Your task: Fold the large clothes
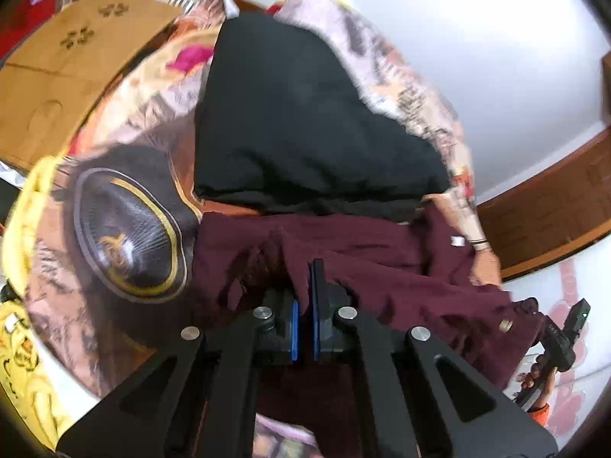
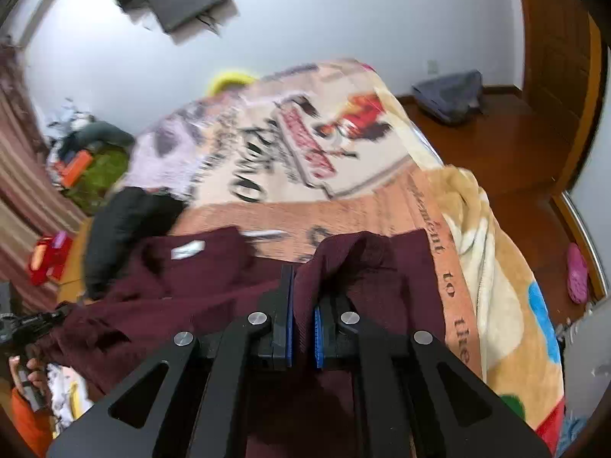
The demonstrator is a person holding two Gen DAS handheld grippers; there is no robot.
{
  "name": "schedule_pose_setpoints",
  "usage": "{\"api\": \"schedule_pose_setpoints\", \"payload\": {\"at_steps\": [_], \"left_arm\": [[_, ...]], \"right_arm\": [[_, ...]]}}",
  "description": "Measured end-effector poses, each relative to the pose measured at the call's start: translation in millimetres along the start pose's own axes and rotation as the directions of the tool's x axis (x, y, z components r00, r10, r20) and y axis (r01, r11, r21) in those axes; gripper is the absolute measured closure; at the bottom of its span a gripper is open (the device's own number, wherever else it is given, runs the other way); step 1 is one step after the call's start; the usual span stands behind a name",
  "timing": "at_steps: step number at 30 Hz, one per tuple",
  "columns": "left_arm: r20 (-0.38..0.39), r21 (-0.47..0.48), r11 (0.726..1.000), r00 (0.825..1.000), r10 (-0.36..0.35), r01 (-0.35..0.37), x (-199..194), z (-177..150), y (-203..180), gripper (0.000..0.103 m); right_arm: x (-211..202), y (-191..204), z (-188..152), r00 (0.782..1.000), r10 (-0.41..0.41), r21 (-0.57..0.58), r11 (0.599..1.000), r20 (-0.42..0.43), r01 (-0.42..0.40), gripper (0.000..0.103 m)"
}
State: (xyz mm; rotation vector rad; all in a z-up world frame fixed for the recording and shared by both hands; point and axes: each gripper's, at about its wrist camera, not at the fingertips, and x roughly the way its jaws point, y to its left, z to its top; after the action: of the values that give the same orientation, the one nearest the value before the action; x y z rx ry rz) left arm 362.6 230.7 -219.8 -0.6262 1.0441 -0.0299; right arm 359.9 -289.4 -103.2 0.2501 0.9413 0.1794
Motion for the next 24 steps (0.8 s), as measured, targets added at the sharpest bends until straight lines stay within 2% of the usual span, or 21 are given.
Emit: {"api": "schedule_pose_setpoints", "payload": {"at_steps": [3,7,9,10,11,12,13,15,16,17,18,21,24], "left_arm": [[-0.048,0.011,0.999,0.998,0.036,-0.035,24,0,5,0.098],[-0.047,0.098,0.989,0.992,0.119,-0.114,19,-5,-12,0.096],[-0.043,0.147,0.974,0.983,0.181,-0.173,9,-9,-26,0.086],[-0.029,0.162,0.969,0.981,0.192,-0.185,2,-11,-31,0.082],[-0.006,0.177,0.965,0.980,0.200,-0.195,-7,-13,-38,0.067],[0.034,0.199,0.958,0.978,0.205,-0.208,-22,-17,-46,0.053],[0.069,0.214,0.952,0.975,0.209,-0.219,-32,-19,-53,0.049],[0.159,0.262,0.932,0.963,0.216,-0.252,-60,-27,-70,0.044],[0.188,0.282,0.921,0.957,0.221,-0.268,-69,-30,-76,0.042],[0.224,0.309,0.906,0.948,0.225,-0.288,-80,-36,-84,0.038],[0.253,0.332,0.894,0.941,0.223,-0.301,-90,-42,-91,0.032],[0.288,0.384,0.871,0.936,0.203,-0.307,-101,-56,-104,0.021],[0.284,0.445,0.835,0.935,0.211,-0.324,-95,-75,-113,0.020]], "right_arm": [[18,-12,-3,0.999,0.005,0.044,0.999,-0.043,-0.004,0.096],[13,-6,-4,0.997,-0.011,0.009,1.000,-0.081,0.012,0.090],[10,0,-3,0.993,-0.037,-0.011,0.999,-0.113,0.036,0.082],[6,3,-2,0.990,-0.050,-0.023,0.999,-0.131,0.047,0.075],[-1,8,-3,0.990,-0.044,-0.038,0.998,-0.133,0.040,0.067],[-12,14,-4,0.992,-0.043,-0.060,0.998,-0.117,0.036,0.065],[-21,18,-6,0.994,-0.048,-0.081,0.996,-0.097,0.040,0.063],[-36,26,-8,0.996,-0.053,-0.114,0.992,-0.067,0.045,0.058],[-45,30,-10,0.998,-0.042,-0.124,0.992,-0.055,0.034,0.051],[-52,34,-11,0.999,-0.032,-0.131,0.991,-0.044,0.026,0.046],[-63,39,-15,0.999,-0.021,-0.145,0.989,-0.027,0.017,0.046],[-81,56,-25,1.000,-0.004,-0.211,0.978,-0.013,0.001,0.046],[-86,69,-35,1.000,0.017,-0.266,0.964,-0.017,-0.021,0.046]]}}
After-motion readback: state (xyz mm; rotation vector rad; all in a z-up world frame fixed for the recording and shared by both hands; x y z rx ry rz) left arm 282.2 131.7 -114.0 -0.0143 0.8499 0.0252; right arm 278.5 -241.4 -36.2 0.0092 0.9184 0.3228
